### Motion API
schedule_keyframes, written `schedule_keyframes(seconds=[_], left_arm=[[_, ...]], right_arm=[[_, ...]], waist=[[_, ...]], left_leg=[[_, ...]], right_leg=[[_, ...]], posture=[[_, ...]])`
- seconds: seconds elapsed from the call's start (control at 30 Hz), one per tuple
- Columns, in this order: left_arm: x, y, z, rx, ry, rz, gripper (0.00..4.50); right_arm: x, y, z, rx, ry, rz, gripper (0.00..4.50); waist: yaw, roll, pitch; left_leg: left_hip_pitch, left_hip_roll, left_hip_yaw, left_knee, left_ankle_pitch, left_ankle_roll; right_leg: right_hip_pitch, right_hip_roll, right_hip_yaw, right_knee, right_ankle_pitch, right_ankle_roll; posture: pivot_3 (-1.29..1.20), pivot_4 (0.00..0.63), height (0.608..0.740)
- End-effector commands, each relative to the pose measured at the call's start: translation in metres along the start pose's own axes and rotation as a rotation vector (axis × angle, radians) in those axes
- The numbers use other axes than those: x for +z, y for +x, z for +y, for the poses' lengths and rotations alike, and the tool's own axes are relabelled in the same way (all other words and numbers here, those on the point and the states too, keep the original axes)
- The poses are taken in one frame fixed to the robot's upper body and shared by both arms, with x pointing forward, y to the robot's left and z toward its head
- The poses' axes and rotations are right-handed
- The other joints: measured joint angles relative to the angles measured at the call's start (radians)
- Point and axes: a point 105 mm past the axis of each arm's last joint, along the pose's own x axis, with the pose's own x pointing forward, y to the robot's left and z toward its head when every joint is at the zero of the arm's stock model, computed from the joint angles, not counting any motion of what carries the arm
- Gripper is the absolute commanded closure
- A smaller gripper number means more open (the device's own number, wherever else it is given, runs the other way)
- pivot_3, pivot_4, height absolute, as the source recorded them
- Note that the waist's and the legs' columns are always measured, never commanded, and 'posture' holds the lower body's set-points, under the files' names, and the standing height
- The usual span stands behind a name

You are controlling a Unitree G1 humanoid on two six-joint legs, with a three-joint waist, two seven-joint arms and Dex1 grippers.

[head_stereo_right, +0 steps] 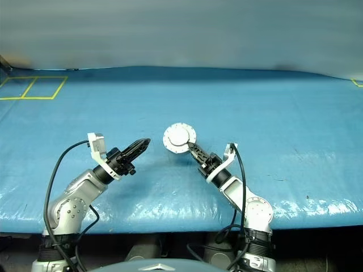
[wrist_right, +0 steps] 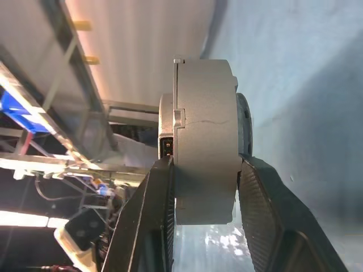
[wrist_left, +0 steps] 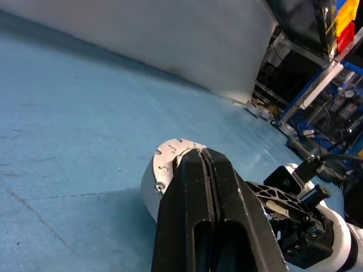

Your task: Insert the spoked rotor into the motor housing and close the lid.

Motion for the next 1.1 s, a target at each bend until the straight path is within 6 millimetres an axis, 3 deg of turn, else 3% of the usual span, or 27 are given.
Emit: schedule_keyframes(seconds=[0.03, 0.17, 0.37, 0.57, 0.93, 1.1], left_arm=[[0.009, -0.002, -0.011, -0.053, -0.091, -0.083, 3.29], [0.006, -0.005, -0.013, -0.062, -0.205, -0.136, 1.93], [0.009, -0.002, -0.02, -0.129, -0.356, -0.247, 0.02], [0.01, 0.007, -0.028, -0.202, -0.455, -0.31, 0.02], [0.01, 0.046, -0.043, -0.262, -0.551, -0.327, 0.02], [0.01, 0.059, -0.037, -0.23, -0.597, -0.332, 0.02]], right_arm=[[0.001, 0.02, 0.061, 0.263, 0.016, -0.03, 3.27], [-0.002, 0.024, 0.081, 0.334, -0.003, 0.005, 3.27], [-0.01, 0.024, 0.087, 0.349, -0.018, 0.056, 3.27], [-0.016, 0.023, 0.085, 0.325, -0.039, 0.097, 3.27], [-0.018, 0.023, 0.079, 0.281, -0.052, 0.115, 3.27], [-0.02, 0.025, 0.077, 0.268, -0.051, 0.119, 3.27]], waist=[[0.0, 0.0, 0.0], [0.0, 0.0, 0.0], [0.0, 0.0, 0.0], [0.0, -0.001, 0.001], [0.005, -0.002, 0.001], [0.005, -0.003, 0.002]], left_leg=[[0.0, 0.0, 0.0, 0.0, 0.0, 0.0], [0.0, 0.0, 0.0, 0.0, 0.0, 0.0], [0.0, 0.0, 0.0, 0.0, 0.0, 0.0], [0.0, -0.001, 0.0, 0.0, 0.0, 0.0], [0.0, -0.001, 0.001, 0.002, 0.0, 0.0], [0.0, -0.001, 0.001, 0.001, 0.0, 0.0]], right_leg=[[0.0, 0.0, 0.0, 0.0, 0.0, 0.0], [0.0, 0.0, 0.0, 0.0, 0.0, 0.0], [0.0, 0.0, 0.0, 0.0, 0.0, 0.0], [0.0, 0.0, 0.001, 0.0, 0.0, 0.0], [0.001, 0.0, 0.001, 0.0, 0.0, 0.0], [0.001, 0.001, 0.001, 0.0, 0.0, 0.0]], posture=[[0.0, 0.15, 0.74], [0.0, 0.15, 0.74], [0.0, 0.15, 0.74], [0.0, 0.15, 0.74], [0.0, 0.15, 0.74], [0.0, 0.15, 0.74]])
